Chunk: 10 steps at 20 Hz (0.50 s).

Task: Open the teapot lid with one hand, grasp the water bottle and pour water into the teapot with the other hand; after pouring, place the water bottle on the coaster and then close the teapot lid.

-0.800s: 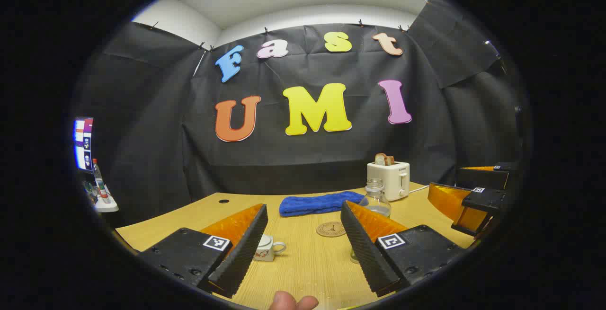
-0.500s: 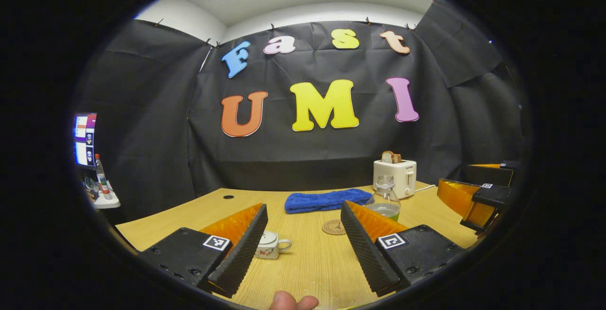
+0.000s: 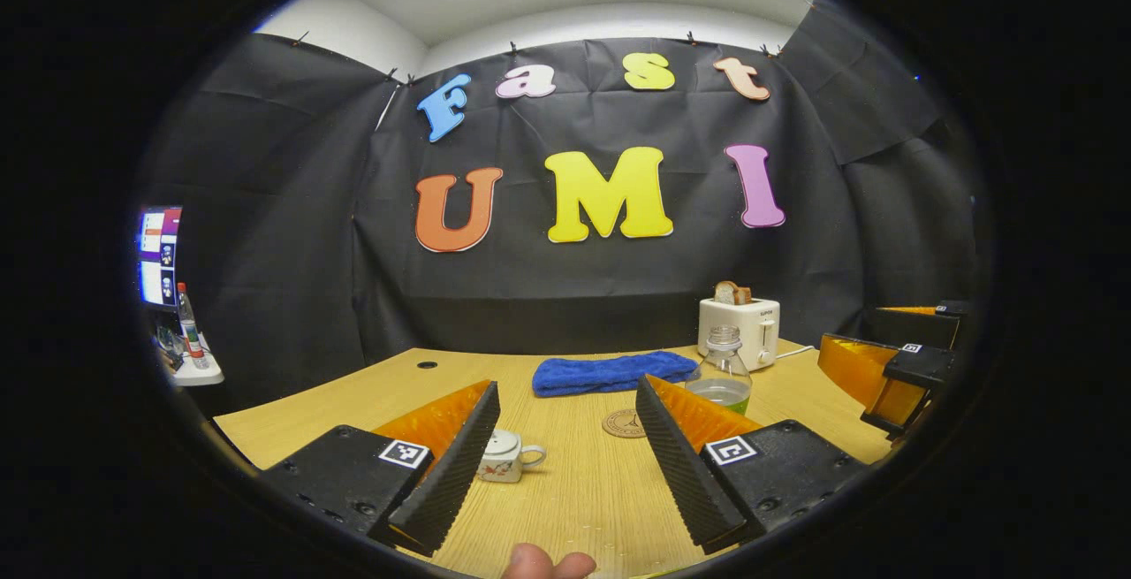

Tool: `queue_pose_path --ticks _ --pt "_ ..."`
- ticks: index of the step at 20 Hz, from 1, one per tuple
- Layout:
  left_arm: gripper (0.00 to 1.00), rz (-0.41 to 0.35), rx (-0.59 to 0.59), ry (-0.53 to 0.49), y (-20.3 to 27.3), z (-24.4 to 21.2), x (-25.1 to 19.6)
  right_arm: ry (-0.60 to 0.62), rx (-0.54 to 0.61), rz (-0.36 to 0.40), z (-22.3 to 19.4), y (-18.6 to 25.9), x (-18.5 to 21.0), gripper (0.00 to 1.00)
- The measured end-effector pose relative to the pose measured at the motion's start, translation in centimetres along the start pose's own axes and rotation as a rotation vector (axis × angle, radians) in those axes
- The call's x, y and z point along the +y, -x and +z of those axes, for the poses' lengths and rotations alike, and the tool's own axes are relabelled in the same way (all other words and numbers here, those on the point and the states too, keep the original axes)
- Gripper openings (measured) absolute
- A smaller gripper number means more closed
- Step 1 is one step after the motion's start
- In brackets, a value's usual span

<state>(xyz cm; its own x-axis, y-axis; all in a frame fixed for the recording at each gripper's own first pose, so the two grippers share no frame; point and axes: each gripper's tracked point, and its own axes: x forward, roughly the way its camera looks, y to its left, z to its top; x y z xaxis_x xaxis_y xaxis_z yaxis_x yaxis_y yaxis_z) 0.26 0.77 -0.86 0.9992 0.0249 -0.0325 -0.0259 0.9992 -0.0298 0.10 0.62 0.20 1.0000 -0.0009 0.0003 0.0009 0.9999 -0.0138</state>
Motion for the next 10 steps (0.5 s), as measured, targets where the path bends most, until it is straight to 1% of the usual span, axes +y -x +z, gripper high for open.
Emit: queue_pose_path --ticks 3,4,7,8,10 --pt "0.97 0.002 -0.003 0.002 0.04 0.17 -0.1 -0.001 0.003 0.004 -0.02 -0.02 0.24 0.95" --pt "0.97 0.003 -0.007 0.003 0.03 0.19 -0.08 -0.001 0.004 0.004 -0.02 0.03 0.19 0.98" --pt "0.98 -0.002 -0.002 -0.001 0.12 0.16 -0.27 -0.001 -0.003 0.002 0.19 0.22 0.13 0.98" --pt "0.98 -0.003 -0.003 0.0 0.1 0.19 -0.22 -0.002 -0.003 0.003 0.07 0.28 0.12 0.95" --pt "0.97 -0.004 -0.005 0.002 0.13 0.22 -0.18 -0.008 -0.008 0.01 0.2 0.34 0.2 0.96"
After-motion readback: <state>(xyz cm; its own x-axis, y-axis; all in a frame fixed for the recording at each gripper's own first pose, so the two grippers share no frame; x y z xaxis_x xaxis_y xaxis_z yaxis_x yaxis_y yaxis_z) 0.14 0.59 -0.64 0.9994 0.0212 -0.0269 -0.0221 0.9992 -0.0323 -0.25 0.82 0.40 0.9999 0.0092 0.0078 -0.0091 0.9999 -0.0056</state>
